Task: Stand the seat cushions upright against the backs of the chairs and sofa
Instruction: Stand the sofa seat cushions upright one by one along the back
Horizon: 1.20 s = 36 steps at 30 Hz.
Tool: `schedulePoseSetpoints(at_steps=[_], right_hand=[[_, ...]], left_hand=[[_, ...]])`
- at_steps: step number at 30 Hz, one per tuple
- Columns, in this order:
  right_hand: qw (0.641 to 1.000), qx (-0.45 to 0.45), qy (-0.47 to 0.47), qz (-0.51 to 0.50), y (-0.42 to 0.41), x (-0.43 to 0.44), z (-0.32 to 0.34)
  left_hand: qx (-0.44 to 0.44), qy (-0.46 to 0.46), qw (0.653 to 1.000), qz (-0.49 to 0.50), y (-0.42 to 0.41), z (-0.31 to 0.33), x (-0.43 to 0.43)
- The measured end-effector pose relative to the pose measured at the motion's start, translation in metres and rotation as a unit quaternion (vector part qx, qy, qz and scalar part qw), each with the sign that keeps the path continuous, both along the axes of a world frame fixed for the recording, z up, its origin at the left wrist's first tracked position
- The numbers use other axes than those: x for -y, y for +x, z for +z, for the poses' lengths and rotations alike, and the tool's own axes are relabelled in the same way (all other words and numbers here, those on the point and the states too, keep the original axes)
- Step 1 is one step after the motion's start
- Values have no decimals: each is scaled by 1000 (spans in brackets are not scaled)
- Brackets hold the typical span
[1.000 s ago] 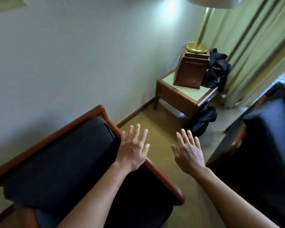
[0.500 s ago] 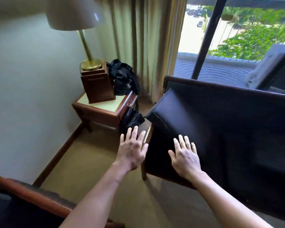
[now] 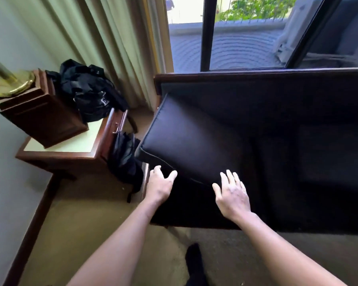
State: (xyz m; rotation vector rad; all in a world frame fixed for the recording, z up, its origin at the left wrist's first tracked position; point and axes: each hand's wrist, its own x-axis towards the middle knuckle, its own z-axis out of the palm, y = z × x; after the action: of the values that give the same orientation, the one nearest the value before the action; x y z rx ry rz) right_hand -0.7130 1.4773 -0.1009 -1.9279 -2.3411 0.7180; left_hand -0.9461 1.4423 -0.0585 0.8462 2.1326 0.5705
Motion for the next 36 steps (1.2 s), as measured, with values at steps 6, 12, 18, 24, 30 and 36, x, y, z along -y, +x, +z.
schedulePoseSetpoints(at_steps=[6, 12, 18, 24, 30, 36], right_hand=[[992, -33, -78, -97, -1, -46, -73], [966, -67, -124, -218, 11, -81, -140], [921, -112, -123, -353, 25, -93, -196], [829, -269, -177, -456, 38, -93, -212], [872, -234, -102, -419, 87, -85, -165], [899, -205, -21, -385, 154, -72, -69]], left_hand=[[91, -57, 982, 155, -12, -61, -52], [236, 68, 917, 315, -14, -118, -81], [262, 254, 849, 382, -6, -167, -92], [266, 280, 827, 408, 7, -168, -91], [264, 291, 815, 425, 50, -132, -74], [221, 242, 800, 503, 99, -73, -74]])
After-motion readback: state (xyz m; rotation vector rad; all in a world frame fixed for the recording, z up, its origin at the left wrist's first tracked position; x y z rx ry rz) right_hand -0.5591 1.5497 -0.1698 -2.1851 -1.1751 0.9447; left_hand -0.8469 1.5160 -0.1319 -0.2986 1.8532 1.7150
